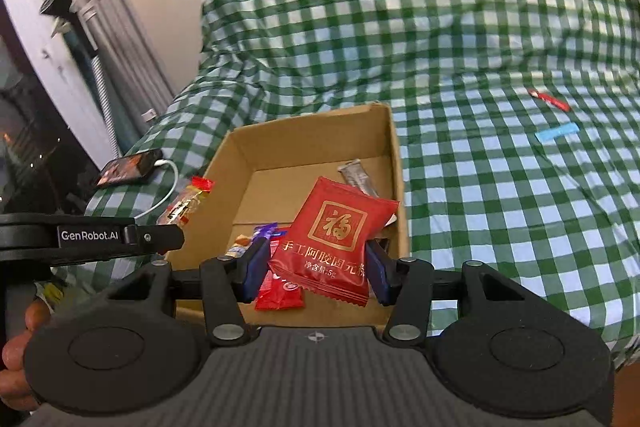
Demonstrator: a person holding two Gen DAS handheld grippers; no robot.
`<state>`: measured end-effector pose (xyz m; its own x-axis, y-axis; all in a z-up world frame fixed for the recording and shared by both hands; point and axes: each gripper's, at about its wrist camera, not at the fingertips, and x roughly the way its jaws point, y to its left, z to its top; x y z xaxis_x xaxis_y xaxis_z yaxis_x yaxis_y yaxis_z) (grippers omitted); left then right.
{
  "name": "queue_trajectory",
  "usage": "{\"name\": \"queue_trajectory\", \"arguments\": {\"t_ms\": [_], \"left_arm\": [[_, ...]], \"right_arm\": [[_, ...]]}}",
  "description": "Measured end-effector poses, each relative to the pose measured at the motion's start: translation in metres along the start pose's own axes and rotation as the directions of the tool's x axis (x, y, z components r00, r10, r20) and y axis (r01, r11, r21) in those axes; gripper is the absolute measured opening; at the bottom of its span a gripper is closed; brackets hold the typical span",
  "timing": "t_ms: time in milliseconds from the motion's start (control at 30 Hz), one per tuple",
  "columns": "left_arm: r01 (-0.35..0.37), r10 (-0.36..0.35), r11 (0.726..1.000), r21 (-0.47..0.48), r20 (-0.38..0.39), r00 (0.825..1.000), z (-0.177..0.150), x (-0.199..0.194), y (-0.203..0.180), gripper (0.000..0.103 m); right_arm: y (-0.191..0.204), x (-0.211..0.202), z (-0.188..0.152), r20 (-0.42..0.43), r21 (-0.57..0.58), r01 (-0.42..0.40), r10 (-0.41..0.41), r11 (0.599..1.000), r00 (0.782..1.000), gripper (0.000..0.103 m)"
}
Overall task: Organize snacks
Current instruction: 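Carry the red-gold candy and red packet above the box with both tools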
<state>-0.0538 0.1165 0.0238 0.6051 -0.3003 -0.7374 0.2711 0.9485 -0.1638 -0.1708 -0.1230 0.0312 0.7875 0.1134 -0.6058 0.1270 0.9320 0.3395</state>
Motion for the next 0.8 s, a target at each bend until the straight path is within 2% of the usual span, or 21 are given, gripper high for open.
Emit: {"name": "queue_trajectory", "arguments": {"t_ms": [333,800], "left_arm": [[0.027,-0.027,1.0,-0.01,0.037,0.999,-0.009,-0.025,0.015,0.028],[0.02,-0.019,1.0,-0.02,0.053,0.998,-0.01,-0.033,0.019,0.028]], "right_arm": [[0.026,-0.016,-0.015,0.017,-0.056,0.01,-0.009,0.998,1.0,0.054],[0.038,-0.032,-0.02,0.055,-0.096,0.001,0.004,0.995,0.998,0.054]]}}
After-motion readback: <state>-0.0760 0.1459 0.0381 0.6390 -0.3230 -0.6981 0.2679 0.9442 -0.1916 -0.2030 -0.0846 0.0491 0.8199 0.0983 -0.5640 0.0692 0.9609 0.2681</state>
